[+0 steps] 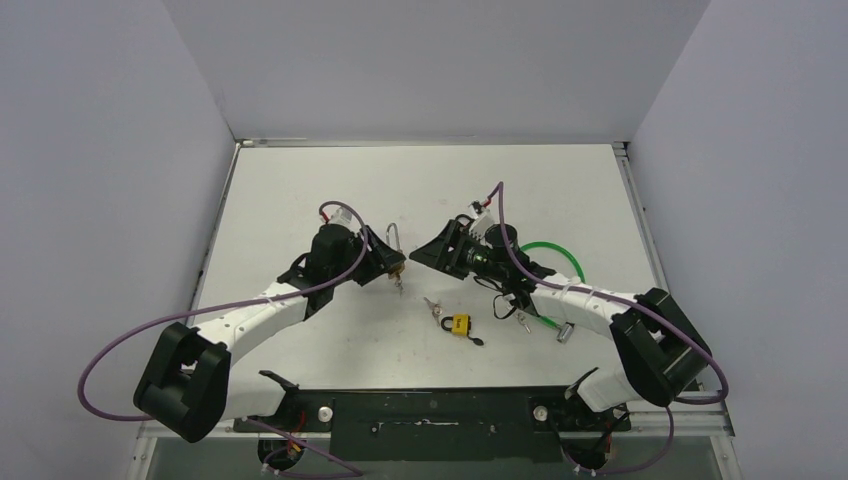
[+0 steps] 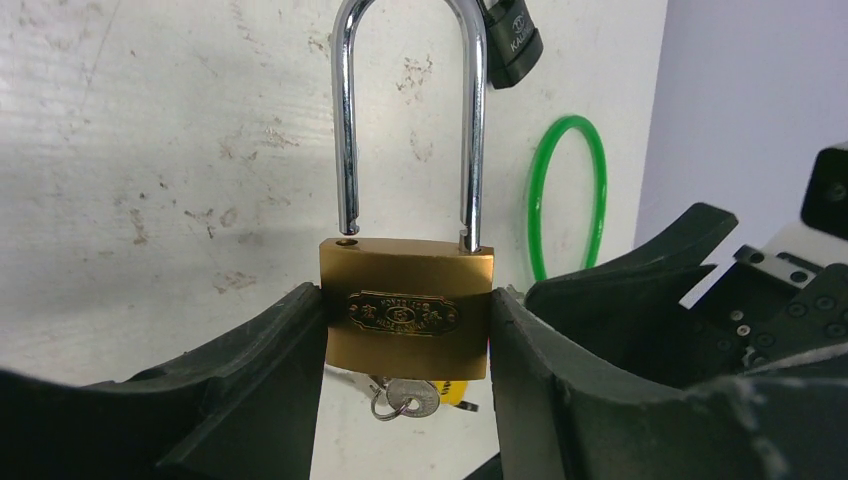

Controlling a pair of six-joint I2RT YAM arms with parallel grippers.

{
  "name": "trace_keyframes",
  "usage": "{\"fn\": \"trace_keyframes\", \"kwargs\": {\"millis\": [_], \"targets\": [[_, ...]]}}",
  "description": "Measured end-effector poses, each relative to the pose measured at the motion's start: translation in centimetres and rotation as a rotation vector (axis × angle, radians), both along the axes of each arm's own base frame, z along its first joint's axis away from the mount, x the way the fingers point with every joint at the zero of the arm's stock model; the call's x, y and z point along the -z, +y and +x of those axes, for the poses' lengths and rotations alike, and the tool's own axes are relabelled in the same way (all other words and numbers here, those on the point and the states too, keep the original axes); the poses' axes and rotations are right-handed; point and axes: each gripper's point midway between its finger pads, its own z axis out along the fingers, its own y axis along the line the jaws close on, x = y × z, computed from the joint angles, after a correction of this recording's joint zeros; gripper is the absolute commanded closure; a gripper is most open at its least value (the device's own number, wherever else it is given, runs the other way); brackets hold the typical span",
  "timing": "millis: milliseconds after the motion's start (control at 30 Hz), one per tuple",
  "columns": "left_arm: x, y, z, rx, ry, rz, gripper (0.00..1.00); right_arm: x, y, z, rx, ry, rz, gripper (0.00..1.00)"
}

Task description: Unlock with the key

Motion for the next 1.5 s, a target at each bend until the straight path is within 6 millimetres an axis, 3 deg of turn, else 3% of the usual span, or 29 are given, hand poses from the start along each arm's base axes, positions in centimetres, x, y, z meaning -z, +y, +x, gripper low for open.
{"fn": "trace_keyframes", "kwargs": {"millis": [233,467,633,900,1067,1100,1167,1267,1367,1500], "targets": [[-0.9,-0.4,-0.3,0.192,-0.155,0.128,1.00,0.9,-1.0,0.6,0.003,-0.036,-0.122,0.18],[-2.5,-1.2,-1.8,0.375,-0.295,0.163,1.00,-3.7,0.5,2.7,-0.023,-0.159,-0.110,0.24],[-3.2,-1.6,-2.2,0.442,-0.356,0.167,1.00,-3.9,1.5,3.7,-0.045,-0.148,-0.129,0.40],[-4.7,-1.8,-2.9,0.493,-0.431,0.165,1.00,-2.2,1.7,3.7,-0.068,-0.086,-0.157,0.82],[-5.6,-2.1,-3.2,0.514,-0.444,0.148,0.99,-4.5,2.7,3.3,-0.125,-0.132,-0.054,1.00],[-5.9,-2.2,-3.3,0.522,-0.447,0.140,0.88,-5.0,2.8,3.2,-0.137,-0.154,-0.038,1.00],[-6.3,-2.3,-3.2,0.526,-0.447,0.132,0.45,-5.5,2.8,3.2,-0.148,-0.177,-0.004,1.00],[-6.5,-2.3,-3.3,0.529,-0.428,0.129,0.14,-5.9,2.8,2.9,-0.170,-0.200,0.032,1.00],[-7.6,-2.2,-2.9,0.508,-0.428,0.111,0.03,-5.4,2.4,3.0,-0.170,-0.215,0.032,1.00],[-8.8,-1.8,-2.2,0.460,-0.453,0.112,0.03,-4.2,1.7,2.9,-0.169,-0.202,0.021,1.00]]}}
